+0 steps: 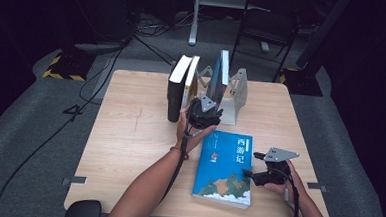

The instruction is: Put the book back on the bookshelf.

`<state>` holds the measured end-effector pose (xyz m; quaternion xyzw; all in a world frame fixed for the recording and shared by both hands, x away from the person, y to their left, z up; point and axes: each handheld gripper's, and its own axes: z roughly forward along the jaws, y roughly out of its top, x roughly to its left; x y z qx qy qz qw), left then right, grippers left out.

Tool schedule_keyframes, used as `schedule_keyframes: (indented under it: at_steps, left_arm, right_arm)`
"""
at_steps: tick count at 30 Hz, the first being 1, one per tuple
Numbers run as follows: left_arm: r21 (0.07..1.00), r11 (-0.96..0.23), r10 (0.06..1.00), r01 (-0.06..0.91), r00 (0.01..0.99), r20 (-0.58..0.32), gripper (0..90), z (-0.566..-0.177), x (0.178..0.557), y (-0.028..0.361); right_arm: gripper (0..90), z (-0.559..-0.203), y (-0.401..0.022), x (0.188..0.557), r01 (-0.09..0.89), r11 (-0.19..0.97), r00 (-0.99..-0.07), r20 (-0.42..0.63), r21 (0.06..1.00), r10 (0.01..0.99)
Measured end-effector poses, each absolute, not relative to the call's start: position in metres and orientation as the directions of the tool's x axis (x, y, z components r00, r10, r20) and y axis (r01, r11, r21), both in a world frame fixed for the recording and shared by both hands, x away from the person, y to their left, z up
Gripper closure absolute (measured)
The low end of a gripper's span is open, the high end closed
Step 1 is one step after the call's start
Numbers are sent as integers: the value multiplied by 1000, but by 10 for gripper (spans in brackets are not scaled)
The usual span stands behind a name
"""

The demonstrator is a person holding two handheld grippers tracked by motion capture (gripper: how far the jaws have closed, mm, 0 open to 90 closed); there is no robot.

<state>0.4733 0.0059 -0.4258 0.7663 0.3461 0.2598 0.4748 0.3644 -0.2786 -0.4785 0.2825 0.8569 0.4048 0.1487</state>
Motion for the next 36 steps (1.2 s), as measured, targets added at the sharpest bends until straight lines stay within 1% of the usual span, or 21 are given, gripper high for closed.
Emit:
schedule_keyframes:
  at_steps: [2,3,9,14,18,20,22,23,24,25,26,30,31,36]
  left_arm:
    - [901,-337,761,273,642,90,372,-423,470,11]
    - [898,-350,754,267,650,101,353,-421,467,15]
    - [878,-400,724,265,679,124,318,-419,454,39]
    - [851,-433,690,298,717,100,289,-426,440,56]
    - [818,-483,660,313,744,105,269,-436,425,67]
    - [797,-520,636,307,762,121,265,-441,414,72]
    - [768,-579,598,272,783,174,269,-445,404,76]
    - [768,-579,598,272,783,174,281,-445,404,76]
    - [749,-615,576,246,789,214,281,-448,398,79]
    - [743,-623,560,245,803,204,282,-451,395,82]
    - [738,-625,544,256,821,176,282,-454,391,86]
    - [724,-631,524,278,841,134,271,-464,377,97]
    - [716,-638,524,285,841,133,271,-466,375,98]
    - [658,-692,489,298,864,123,269,-480,354,105]
  right_arm:
    - [188,-478,-279,364,365,515,-796,-27,776,604]
    - [185,-478,-278,364,366,516,-795,-28,775,606]
    - [184,-478,-277,364,362,522,-794,-38,773,607]
    - [186,-477,-276,363,360,530,-793,-47,768,607]
    - [196,-475,-274,361,368,534,-786,-51,761,616]
    - [195,-475,-273,360,372,538,-790,-47,756,612]
    - [196,-475,-270,360,382,539,-800,-24,751,600]
    - [196,-475,-270,360,382,539,-800,-24,751,600]
    - [196,-475,-269,360,388,538,-803,-12,748,596]
    - [196,-475,-268,360,395,542,-807,-2,742,590]
    - [195,-474,-268,360,398,543,-807,0,739,591]
    - [195,-474,-268,360,419,538,-798,15,732,602]
    - [184,-473,-268,363,473,529,-787,68,705,613]
    - [173,-472,-268,363,492,541,-787,84,682,611]
